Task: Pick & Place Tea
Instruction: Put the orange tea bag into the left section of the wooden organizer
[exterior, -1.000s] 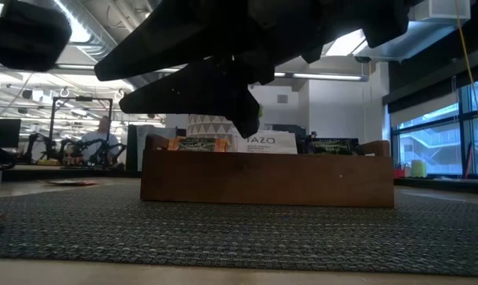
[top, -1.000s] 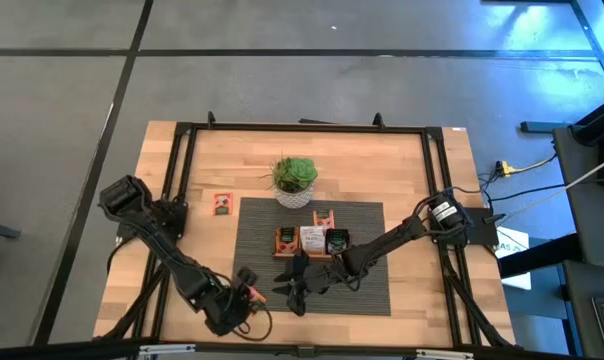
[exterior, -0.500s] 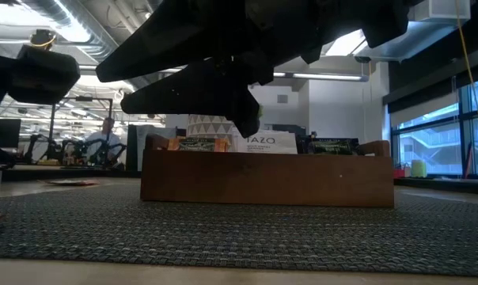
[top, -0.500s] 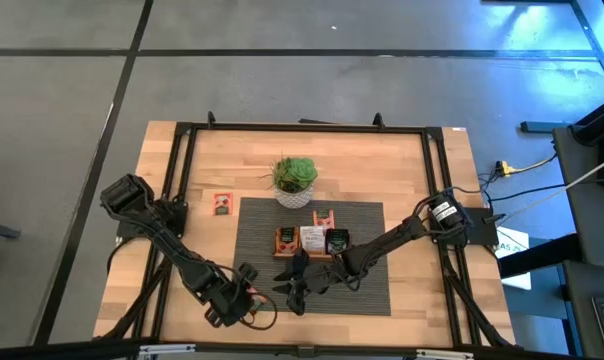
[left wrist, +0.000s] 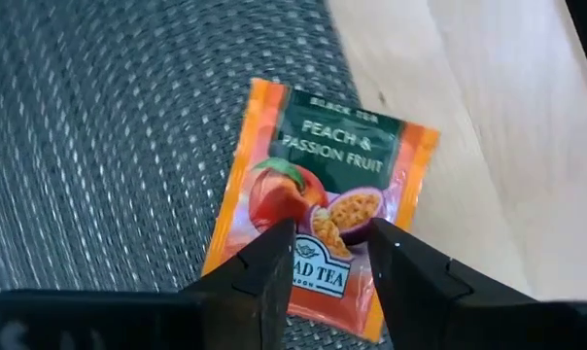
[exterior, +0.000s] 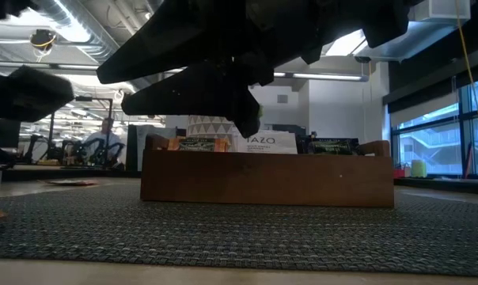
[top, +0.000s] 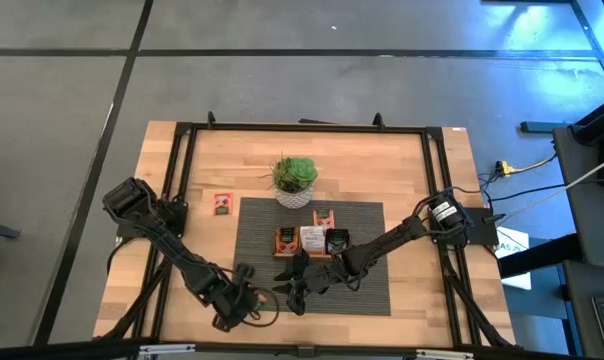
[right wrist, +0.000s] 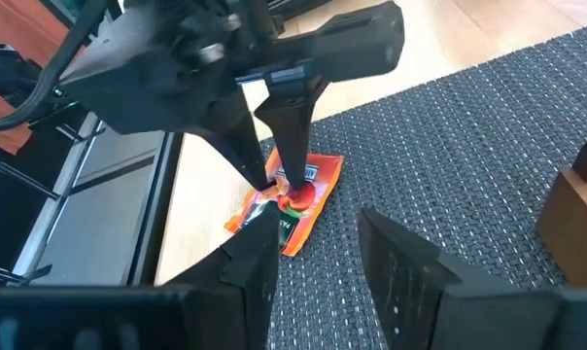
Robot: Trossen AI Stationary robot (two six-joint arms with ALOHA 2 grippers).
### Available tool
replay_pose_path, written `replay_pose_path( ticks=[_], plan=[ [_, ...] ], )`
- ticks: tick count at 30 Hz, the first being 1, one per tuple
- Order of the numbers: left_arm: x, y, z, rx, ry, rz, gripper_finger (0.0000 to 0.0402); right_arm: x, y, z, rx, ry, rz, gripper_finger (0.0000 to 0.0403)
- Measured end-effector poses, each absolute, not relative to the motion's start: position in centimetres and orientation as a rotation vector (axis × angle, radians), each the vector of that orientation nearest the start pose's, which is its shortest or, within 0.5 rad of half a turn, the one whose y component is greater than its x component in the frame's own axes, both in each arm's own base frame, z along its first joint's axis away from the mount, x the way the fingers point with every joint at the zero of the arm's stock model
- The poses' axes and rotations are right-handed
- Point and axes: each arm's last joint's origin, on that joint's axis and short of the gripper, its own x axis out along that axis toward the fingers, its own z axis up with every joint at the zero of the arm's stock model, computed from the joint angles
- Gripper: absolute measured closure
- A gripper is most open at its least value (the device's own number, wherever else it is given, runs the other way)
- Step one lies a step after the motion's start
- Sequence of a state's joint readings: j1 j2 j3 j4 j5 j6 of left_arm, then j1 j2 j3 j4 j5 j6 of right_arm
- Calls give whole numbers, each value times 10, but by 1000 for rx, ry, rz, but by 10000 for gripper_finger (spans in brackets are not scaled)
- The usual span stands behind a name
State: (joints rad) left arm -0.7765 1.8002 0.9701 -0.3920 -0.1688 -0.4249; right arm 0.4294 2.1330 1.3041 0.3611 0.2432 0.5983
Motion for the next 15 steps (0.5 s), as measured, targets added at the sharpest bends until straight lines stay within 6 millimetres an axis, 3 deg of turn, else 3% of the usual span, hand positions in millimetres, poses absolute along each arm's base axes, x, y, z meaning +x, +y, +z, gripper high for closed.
replay_pose_path(
  ticks=[7,15],
  plan=[
    [233,-223,129,-152,1189,-26,272,417,183,143,432,481,44,257],
    [228,-229,128,-237,1134,86,272,417,184,143,414,486,47,257]
  ],
)
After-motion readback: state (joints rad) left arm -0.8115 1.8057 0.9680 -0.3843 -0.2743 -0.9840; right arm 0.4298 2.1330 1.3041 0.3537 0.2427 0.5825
